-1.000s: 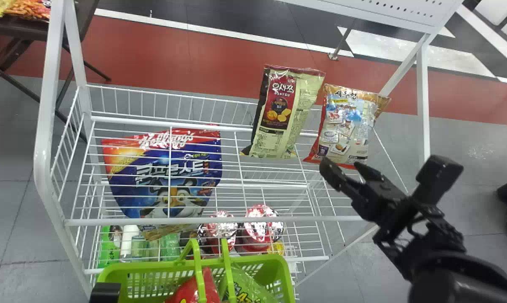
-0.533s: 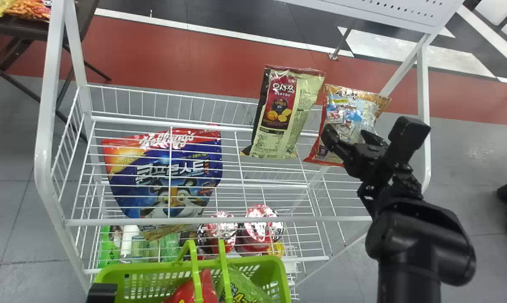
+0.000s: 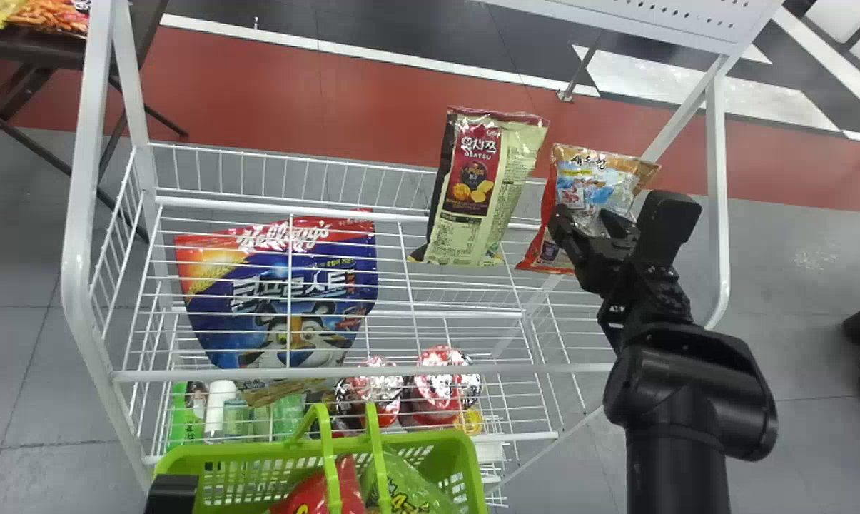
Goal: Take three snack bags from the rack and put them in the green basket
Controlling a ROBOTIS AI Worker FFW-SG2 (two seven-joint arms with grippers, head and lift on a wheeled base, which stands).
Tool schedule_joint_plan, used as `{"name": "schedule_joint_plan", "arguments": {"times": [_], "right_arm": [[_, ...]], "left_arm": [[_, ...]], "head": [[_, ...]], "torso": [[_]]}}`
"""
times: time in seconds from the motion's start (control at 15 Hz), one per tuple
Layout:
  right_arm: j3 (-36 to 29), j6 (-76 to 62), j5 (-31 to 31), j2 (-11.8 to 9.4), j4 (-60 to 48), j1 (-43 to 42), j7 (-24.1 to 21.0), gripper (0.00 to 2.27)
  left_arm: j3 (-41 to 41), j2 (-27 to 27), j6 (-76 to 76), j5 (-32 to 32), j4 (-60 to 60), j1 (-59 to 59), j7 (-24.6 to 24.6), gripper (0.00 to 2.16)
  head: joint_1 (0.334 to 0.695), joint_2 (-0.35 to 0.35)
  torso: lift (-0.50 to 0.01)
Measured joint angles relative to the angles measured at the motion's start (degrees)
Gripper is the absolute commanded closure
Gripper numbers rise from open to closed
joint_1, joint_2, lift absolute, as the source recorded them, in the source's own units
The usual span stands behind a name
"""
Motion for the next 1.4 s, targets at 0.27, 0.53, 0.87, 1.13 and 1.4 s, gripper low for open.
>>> {"name": "schedule_joint_plan", "arguments": {"times": [0.27, 0.53, 0.87, 1.13, 1.4], "right_arm": [[-0.03, -2.26, -5.13, 0.44, -6.21, 5.37, -0.37, 2.04], [-0.59, -3.98, -9.05, 1.17, -12.38, 11.60, -0.94, 2.05], [-3.79, -4.06, -20.48, 1.49, -24.87, 24.17, -0.97, 2.05], [-5.66, -1.62, -31.28, 1.48, -37.45, 37.66, 2.27, 2.05], [-8.13, 21.29, -40.60, 1.69, -42.87, 41.97, 10.27, 2.10]], "left_arm": [[-0.10, -0.02, 0.45, 0.04, 0.49, -0.74, 0.00, 1.17], [-0.08, -0.02, 0.48, 0.17, 0.60, -0.82, -0.01, 1.17], [-0.28, 0.09, 0.46, 0.13, 0.50, -0.56, 0.00, 1.17], [-0.12, 0.16, 0.35, 0.00, 0.24, -0.27, 0.00, 1.17], [0.11, 0.12, 0.31, 0.00, 0.14, -0.03, 0.00, 1.17]], "head": [[0.695, -0.350], [0.695, -0.350], [0.695, -0.350], [0.695, -0.350], [0.695, -0.350]], "torso": [[-0.007], [-0.007], [-0.007], [-0.007], [-0.007]]}}
